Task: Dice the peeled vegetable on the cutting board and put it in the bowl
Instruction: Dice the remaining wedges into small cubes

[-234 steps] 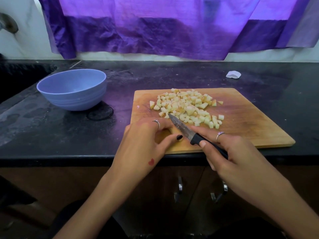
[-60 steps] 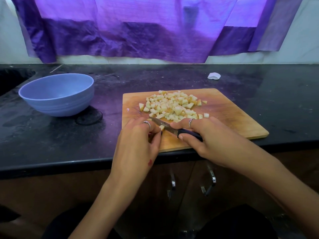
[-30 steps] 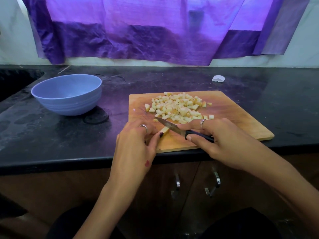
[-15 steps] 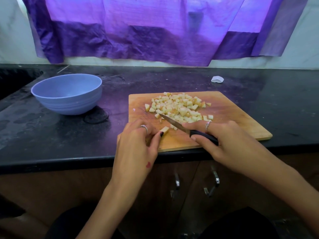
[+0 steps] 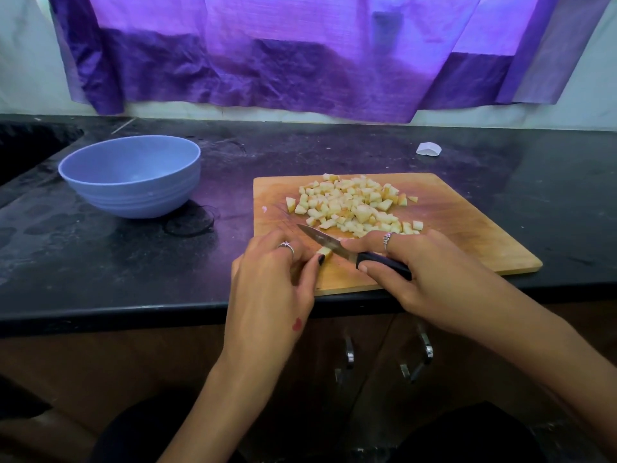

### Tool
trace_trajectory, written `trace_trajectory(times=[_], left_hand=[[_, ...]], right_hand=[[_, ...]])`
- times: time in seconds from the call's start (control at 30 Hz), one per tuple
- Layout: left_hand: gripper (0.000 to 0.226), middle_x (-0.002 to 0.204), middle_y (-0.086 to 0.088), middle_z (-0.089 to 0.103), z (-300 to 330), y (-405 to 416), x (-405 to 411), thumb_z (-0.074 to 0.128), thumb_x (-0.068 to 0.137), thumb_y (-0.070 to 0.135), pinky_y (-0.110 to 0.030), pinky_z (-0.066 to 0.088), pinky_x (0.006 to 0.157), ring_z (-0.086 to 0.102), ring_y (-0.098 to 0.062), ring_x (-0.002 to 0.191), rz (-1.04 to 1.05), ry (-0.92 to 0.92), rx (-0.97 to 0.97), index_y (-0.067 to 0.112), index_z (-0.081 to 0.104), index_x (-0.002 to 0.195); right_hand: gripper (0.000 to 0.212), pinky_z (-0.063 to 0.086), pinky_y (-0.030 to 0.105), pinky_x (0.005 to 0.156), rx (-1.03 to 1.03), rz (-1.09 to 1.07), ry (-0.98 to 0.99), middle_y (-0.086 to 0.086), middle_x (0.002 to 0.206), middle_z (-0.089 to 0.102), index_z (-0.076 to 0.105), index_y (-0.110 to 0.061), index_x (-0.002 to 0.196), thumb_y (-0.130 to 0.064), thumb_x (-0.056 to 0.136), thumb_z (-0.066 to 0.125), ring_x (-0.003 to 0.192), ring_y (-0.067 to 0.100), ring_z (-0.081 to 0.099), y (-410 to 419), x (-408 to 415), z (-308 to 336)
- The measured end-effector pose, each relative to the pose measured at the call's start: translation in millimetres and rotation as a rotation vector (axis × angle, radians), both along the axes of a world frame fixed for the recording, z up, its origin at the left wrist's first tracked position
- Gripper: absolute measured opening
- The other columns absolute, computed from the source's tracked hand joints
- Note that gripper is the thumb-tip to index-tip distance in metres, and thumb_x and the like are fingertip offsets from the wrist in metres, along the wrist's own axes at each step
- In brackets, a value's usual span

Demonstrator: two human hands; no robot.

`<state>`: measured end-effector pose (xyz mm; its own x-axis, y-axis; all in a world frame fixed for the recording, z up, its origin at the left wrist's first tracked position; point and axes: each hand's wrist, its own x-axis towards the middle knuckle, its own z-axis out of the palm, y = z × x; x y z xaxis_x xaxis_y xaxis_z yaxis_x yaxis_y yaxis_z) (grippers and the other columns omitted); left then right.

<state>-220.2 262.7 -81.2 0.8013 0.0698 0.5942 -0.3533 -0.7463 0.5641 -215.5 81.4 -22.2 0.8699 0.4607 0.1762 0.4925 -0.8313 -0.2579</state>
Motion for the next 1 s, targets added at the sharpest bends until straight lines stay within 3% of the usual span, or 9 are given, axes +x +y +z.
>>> trace_trajectory(times=[0.2,0.3,0.43,0.53,0.7,0.9,1.0], left_hand=[[0.013,0.083,0.009,0.061,-0.5,-2.2,-1.0,0.067,0.086,0.022,-0.044,0.049,0.073,0.053,-0.013,0.083,0.011,-0.009,-0.001,0.016,0.069,0.074],[0.012,0.086,0.011,0.062,0.4,-1.8,-1.3,0.067,0.086,0.024,-0.04,0.049,0.075,0.052,-0.008,0.084,0.005,-0.002,-0.003,0.017,0.071,0.078],[0.014,0.086,0.009,0.063,1.5,-1.5,0.2,0.066,0.086,0.026,-0.036,0.049,0.075,0.053,-0.009,0.084,0.017,-0.004,0.012,0.017,0.07,0.077],[0.014,0.085,0.008,0.063,2.3,-2.4,0.2,0.067,0.085,0.026,-0.038,0.049,0.076,0.054,-0.011,0.083,0.022,0.005,-0.005,0.018,0.069,0.074],[0.022,0.081,0.005,0.062,0.5,-1.9,1.3,0.066,0.086,0.033,-0.038,0.049,0.073,0.054,-0.013,0.078,0.031,0.012,-0.023,0.016,0.067,0.071],[0.021,0.08,0.004,0.063,0.3,-2.0,2.8,0.068,0.085,0.032,-0.037,0.048,0.071,0.057,-0.016,0.077,0.033,-0.004,-0.03,0.015,0.068,0.072],[0.015,0.084,0.006,0.065,0.9,-1.2,2.3,0.067,0.085,0.029,-0.035,0.048,0.074,0.057,-0.015,0.082,0.028,-0.002,-0.029,0.017,0.072,0.077]], right_hand=[[0.039,0.036,0.028,0.062,-0.164,0.001,-0.125,-0.01,0.086,0.05,0.029,-0.05,0.137,-0.045,0.098,0.033,0.078,0.012,0.049,2.2,-8.5,0.3],[0.038,0.037,0.029,0.065,-0.121,-0.01,-0.117,-0.007,0.096,0.058,0.033,-0.049,0.135,-0.043,0.098,0.035,0.08,0.013,0.052,2.1,-8.3,-2.1],[0.035,0.037,0.029,0.063,-0.101,-0.008,-0.1,-0.01,0.087,0.052,0.039,-0.047,0.132,-0.041,0.097,0.041,0.064,0.003,0.04,2.2,-8.1,-6.3],[0.035,0.041,0.03,0.066,-0.089,-0.018,-0.081,-0.007,0.093,0.057,0.04,-0.048,0.131,-0.041,0.097,0.041,0.072,0.007,0.045,-4.3,-12.3,-6.3],[0.038,0.033,0.025,0.053,-0.103,-0.053,-0.175,-0.014,0.069,0.041,0.035,-0.044,0.135,-0.041,0.098,0.041,0.063,0.007,0.04,-17.0,-21.9,-6.3],[0.012,0.046,0.033,0.062,0.042,-0.003,-0.151,-0.003,0.08,0.056,0.036,-0.033,0.104,-0.039,0.097,0.043,0.073,0.015,0.053,-10.0,-25.7,-12.2],[0.014,0.038,0.025,0.054,0.012,0.029,-0.138,-0.009,0.073,0.048,0.028,-0.037,0.096,-0.038,0.098,0.042,0.067,0.009,0.047,-5.3,-25.8,-13.7]])
